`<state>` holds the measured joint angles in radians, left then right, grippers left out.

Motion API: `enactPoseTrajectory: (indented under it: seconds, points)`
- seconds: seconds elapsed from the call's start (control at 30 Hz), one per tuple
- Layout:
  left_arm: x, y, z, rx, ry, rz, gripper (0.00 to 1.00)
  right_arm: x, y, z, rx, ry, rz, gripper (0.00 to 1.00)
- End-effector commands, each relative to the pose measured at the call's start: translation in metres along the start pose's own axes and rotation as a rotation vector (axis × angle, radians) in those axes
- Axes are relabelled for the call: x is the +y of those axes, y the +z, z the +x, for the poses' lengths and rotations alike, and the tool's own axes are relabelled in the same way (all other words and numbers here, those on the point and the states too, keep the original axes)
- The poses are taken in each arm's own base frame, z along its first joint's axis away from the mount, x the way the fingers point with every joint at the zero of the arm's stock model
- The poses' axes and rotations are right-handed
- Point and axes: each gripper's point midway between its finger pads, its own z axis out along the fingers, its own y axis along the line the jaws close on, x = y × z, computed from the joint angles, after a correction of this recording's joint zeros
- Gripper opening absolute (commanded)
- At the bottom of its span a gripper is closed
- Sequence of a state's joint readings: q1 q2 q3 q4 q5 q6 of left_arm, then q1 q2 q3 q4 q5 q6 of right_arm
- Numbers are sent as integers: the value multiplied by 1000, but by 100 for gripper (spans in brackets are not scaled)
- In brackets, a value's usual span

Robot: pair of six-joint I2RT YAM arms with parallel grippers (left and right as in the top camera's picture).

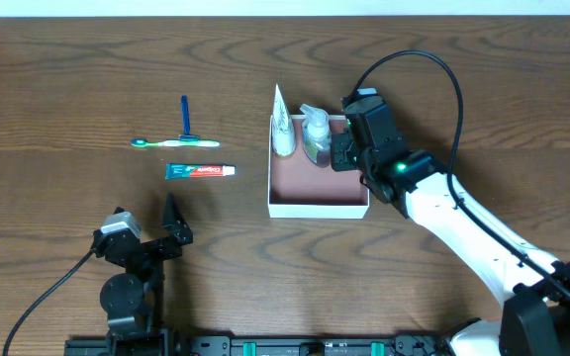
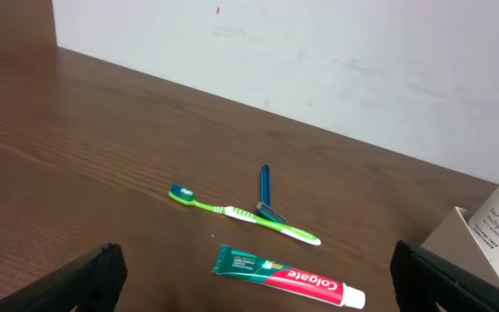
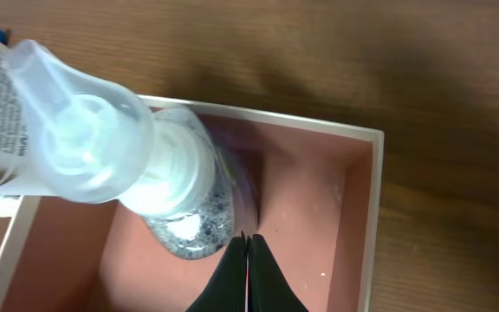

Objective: Pack container

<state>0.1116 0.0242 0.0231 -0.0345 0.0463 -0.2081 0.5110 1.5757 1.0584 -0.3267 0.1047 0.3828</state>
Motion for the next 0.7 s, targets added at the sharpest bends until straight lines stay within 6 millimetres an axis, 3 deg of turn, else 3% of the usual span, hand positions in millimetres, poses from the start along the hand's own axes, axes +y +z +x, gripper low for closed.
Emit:
enactPoseTrajectory:
  seconds: [0.0,0.4,0.67]
  points:
    - [7,1,16,47,12,-24,98,-8,12,5,18,14,37,1]
    - [7,1,16,47,12,-24,98,-18,47,14,31,3,86,1]
    - [7,1,16,47,12,-24,98,-12,63,16,22,7,56,1]
